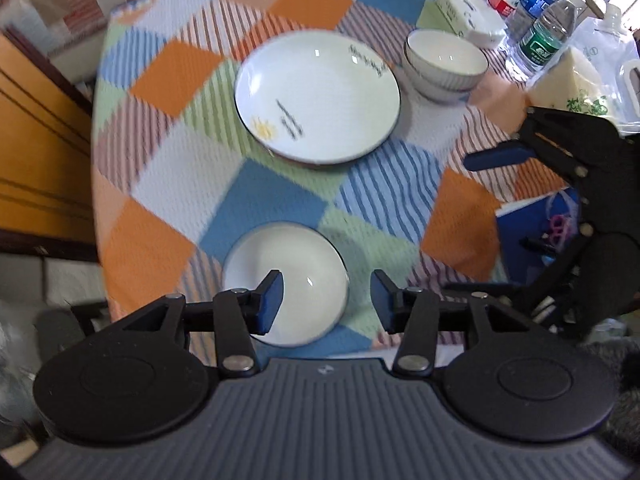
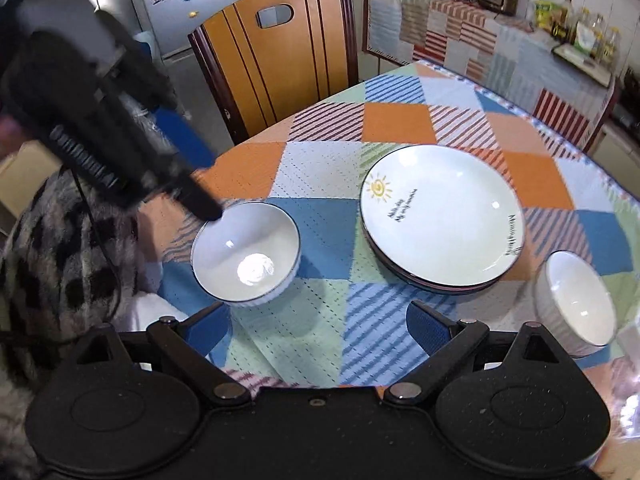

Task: Organize plates and bowls
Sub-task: 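Move both tools to a third white bowl and close on its rim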

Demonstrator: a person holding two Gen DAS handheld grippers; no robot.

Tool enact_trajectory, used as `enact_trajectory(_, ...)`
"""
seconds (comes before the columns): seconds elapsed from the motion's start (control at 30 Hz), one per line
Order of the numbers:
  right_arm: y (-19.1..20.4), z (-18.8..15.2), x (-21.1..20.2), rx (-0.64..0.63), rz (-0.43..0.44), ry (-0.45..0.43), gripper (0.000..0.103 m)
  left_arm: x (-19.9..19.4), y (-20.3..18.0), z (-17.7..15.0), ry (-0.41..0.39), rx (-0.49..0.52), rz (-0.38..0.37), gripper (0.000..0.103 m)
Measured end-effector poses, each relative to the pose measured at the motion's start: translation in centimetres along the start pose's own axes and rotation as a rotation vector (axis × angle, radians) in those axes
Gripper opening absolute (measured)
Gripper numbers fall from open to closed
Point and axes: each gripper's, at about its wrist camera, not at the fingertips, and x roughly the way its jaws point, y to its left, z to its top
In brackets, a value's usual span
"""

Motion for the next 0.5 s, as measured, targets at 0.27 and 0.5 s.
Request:
enact_trajectory(0.27, 0.5, -1.1, 4.4, -0.008, 0.114, 0.03, 0.098, 2.4, 2.2, -0.9, 0.04, -0.03, 0.011, 0.055)
enact_trajectory(0.5, 2.8, -2.1, 9.5, -0.108, 0.088, 0.04, 0.098, 6.9, 4.8, -1.8, 0.072, -0.038, 0.066, 0.059)
